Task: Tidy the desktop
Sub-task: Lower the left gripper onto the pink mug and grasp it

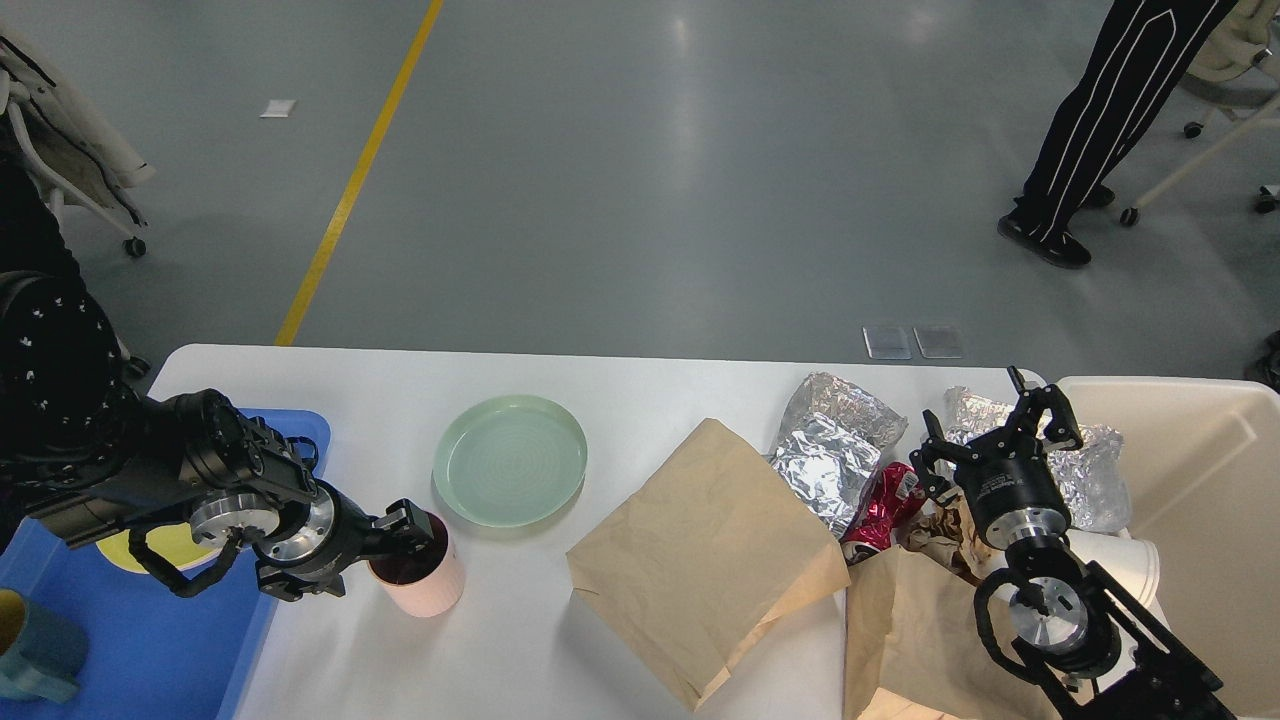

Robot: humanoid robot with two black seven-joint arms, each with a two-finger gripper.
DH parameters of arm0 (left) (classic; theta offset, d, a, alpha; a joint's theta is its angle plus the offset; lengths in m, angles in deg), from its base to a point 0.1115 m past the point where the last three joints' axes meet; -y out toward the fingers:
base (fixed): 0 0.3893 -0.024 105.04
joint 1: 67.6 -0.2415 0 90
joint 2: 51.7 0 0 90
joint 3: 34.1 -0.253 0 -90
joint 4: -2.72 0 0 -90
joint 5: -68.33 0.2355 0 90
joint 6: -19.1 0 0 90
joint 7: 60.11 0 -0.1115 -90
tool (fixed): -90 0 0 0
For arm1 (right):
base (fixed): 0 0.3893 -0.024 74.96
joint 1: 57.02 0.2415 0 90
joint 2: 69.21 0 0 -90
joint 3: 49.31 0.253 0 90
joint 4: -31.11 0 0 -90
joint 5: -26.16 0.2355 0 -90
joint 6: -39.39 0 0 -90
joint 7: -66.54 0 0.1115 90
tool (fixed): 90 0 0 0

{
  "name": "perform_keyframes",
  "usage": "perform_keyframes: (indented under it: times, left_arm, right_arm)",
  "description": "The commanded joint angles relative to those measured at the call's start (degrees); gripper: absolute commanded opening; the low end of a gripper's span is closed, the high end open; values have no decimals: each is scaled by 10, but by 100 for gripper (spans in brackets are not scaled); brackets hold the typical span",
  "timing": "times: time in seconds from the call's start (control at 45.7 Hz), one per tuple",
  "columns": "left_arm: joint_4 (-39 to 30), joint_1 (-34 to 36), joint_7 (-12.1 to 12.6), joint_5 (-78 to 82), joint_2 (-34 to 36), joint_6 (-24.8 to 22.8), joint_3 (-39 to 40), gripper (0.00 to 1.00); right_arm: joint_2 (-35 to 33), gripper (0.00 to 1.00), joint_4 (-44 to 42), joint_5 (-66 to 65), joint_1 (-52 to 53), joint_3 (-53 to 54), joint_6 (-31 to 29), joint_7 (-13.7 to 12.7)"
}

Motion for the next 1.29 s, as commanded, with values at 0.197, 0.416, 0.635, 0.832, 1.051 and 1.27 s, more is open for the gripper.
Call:
perform_keyframes:
  times: [0.197, 0.416, 0.635, 0.832, 1.051, 1.27]
  left_arm:
    - [2, -8, -1, 3, 0, -5, 4, 46]
    - [2, -13, -1, 4, 0, -2, 4, 31]
    - [2, -16, -1, 4, 0, -4, 5, 19]
    - [2, -15, 2, 4, 0, -11, 4, 1]
    - [1, -11, 4, 6, 1, -32, 2, 0]
    - [-5, 6, 32, 6, 4, -63, -1, 0]
  right_arm:
    - [0, 100, 0, 0, 0, 0, 0, 0]
    - [0, 100, 0, 0, 0, 0, 0, 0]
    - [0, 100, 0, 0, 0, 0, 0, 1]
    - [0, 100, 0, 0, 0, 0, 0, 0]
    - [0, 100, 0, 0, 0, 0, 0, 1]
    - [0, 100, 0, 0, 0, 0, 0, 0]
